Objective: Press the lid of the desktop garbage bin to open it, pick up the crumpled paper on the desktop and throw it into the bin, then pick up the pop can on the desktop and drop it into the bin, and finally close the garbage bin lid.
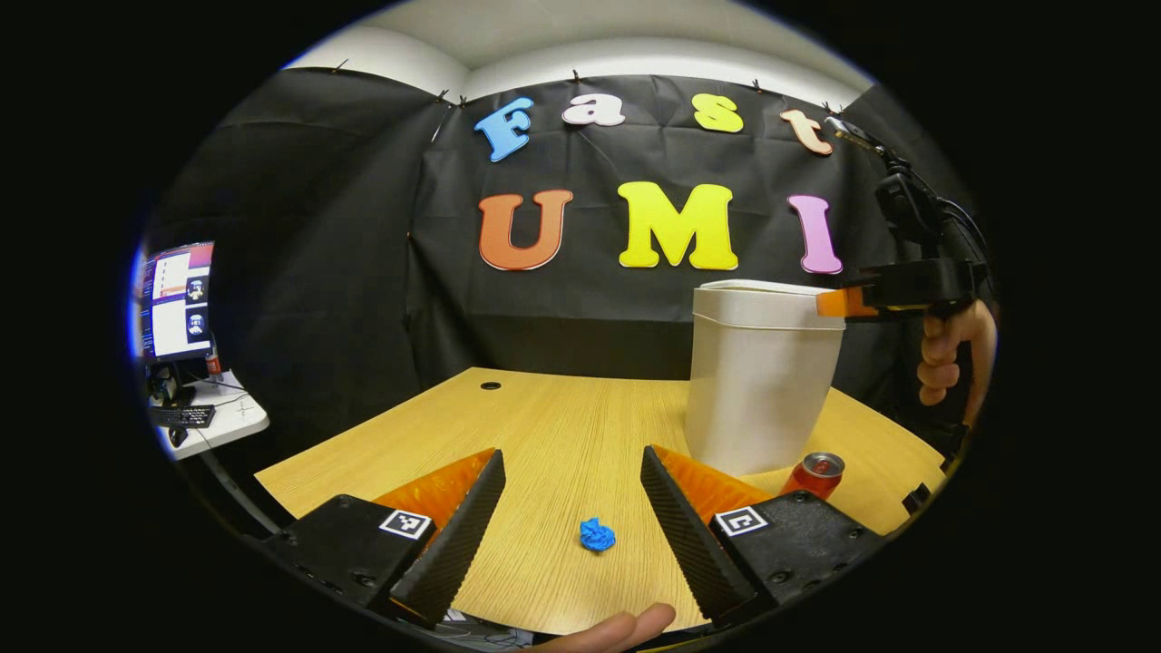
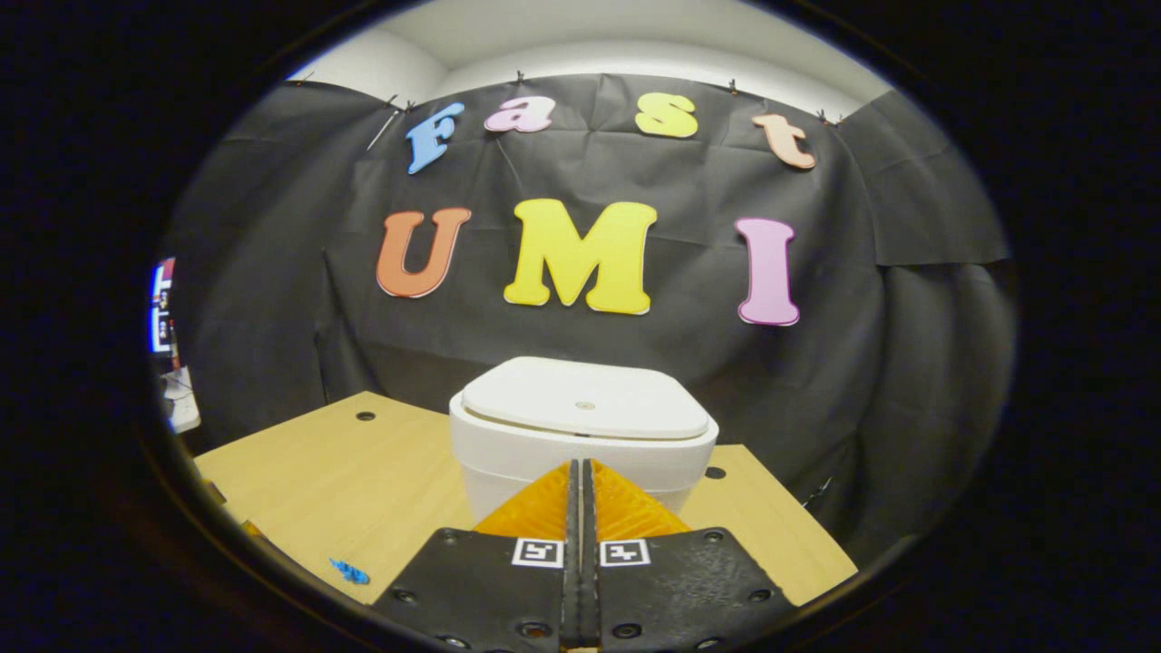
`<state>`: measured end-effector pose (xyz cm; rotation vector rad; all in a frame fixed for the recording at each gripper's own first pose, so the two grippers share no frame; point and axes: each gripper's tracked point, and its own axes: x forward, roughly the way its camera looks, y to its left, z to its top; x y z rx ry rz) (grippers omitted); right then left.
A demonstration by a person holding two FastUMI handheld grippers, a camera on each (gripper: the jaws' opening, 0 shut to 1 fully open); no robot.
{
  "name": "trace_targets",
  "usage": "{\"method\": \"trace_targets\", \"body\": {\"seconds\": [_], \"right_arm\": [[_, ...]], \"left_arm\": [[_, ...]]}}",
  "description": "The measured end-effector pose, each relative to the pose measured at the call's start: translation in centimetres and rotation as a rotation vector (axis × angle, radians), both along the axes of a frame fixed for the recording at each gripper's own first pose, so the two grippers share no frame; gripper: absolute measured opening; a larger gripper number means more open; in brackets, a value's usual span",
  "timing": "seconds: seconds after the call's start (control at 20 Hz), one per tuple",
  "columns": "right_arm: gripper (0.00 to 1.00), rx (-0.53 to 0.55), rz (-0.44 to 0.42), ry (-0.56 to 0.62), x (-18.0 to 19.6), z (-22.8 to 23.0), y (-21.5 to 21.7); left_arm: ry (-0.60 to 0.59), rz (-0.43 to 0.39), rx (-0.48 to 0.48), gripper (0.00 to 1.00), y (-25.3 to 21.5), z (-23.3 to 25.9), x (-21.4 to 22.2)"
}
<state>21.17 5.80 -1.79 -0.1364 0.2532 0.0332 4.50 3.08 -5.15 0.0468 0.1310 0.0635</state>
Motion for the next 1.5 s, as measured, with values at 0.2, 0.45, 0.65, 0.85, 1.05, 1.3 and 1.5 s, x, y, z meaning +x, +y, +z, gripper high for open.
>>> {"method": "trace_targets", "body": {"seconds": [0.2,0.45,0.65,0.85,1.05,1.3,1.5], "right_arm": [[0.00,0.030,0.016,0.023,-1.6,-1.7,-0.5],[0.00,0.054,0.008,0.031,-2.8,-2.4,-1.6],[0.00,0.057,0.027,0.023,-4.8,-3.1,-1.5],[0.00,0.072,0.046,-0.019,-7.4,-3.2,-1.6],[0.13,0.099,0.127,-0.051,-10.1,-3.4,-0.5],[0.72,0.154,0.176,-0.070,-12.3,-4.3,0.0],[0.94,0.126,0.151,-0.131,-13.5,-3.8,-1.2]], "left_arm": [[0.008,-0.012,0.007,0.97,-0.4,-0.3,0.0],[0.015,-0.024,0.009,0.97,-0.6,-0.8,0.2],[0.033,-0.023,0.001,0.97,-0.4,-1.4,0.8],[0.068,-0.015,0.002,0.98,0.6,-3.1,2.2],[0.157,0.035,-0.002,0.98,3.2,-6.1,3.7],[0.290,0.020,-0.042,0.98,2.9,-10.5,4.5],[0.340,0.019,0.005,0.98,2.5,-12.5,4.4]]}}
